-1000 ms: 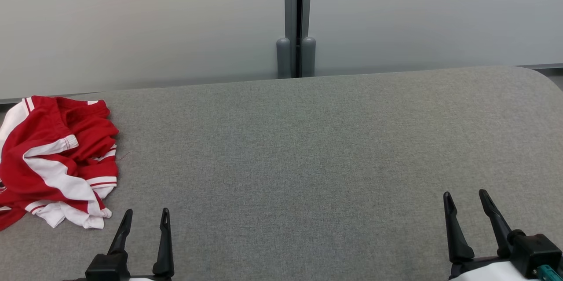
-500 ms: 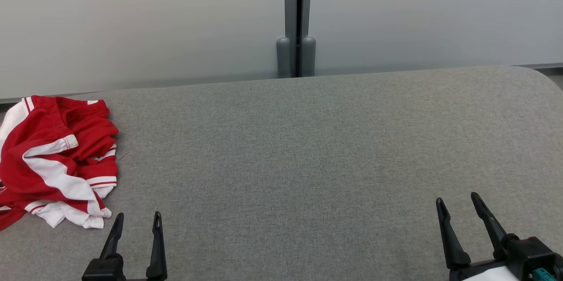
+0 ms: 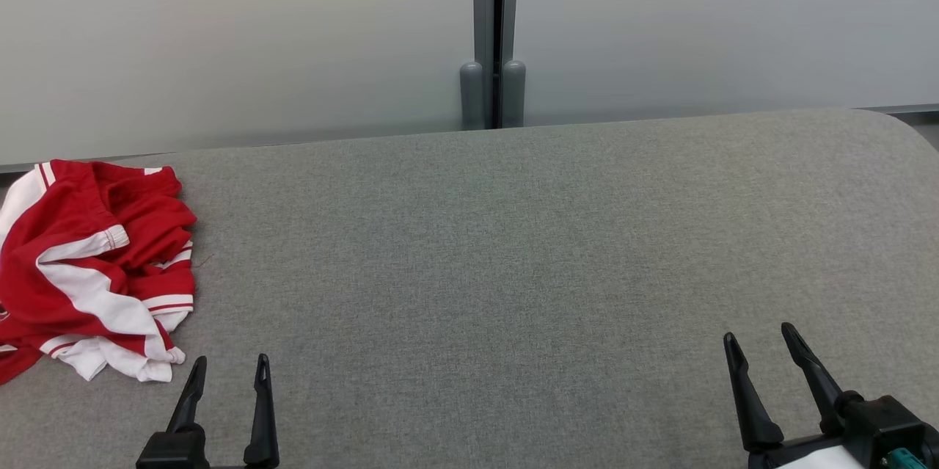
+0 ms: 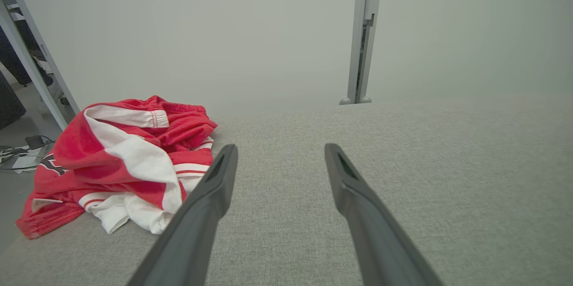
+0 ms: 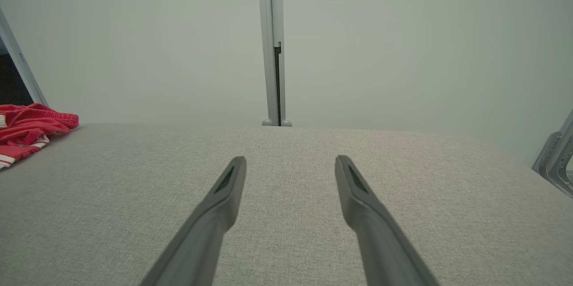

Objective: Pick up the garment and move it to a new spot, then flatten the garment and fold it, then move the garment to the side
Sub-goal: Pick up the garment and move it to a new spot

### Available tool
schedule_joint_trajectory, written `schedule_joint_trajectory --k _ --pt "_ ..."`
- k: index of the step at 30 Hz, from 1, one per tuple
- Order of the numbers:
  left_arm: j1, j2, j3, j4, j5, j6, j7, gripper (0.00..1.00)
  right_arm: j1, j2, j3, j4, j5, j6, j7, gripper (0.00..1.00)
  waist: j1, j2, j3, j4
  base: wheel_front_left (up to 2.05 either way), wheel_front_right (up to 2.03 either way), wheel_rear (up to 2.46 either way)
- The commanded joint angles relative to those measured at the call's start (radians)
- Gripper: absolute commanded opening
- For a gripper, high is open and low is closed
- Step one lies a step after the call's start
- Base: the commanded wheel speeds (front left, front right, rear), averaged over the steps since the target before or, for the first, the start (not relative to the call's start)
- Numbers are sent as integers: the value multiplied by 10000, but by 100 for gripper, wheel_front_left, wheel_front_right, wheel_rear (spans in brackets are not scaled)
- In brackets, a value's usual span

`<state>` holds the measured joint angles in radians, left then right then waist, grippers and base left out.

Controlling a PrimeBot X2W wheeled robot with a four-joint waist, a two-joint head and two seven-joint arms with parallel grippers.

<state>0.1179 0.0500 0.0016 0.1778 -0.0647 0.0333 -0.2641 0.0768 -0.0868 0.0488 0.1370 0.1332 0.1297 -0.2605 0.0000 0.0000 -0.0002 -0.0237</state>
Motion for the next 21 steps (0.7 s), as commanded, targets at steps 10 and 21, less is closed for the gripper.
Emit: schedule_joint_trajectory --k 10,21 --pt "-39 20 -9 35 2 -61 -7 100 49 -6 -45 -17 61 18 -73 100 0 0 -7 106 0 0 0" --pt "-64 30 79 152 33 -228 -5 100 241 53 178 35 69 18 -66 100 0 0 -226 1582 0 0 0"
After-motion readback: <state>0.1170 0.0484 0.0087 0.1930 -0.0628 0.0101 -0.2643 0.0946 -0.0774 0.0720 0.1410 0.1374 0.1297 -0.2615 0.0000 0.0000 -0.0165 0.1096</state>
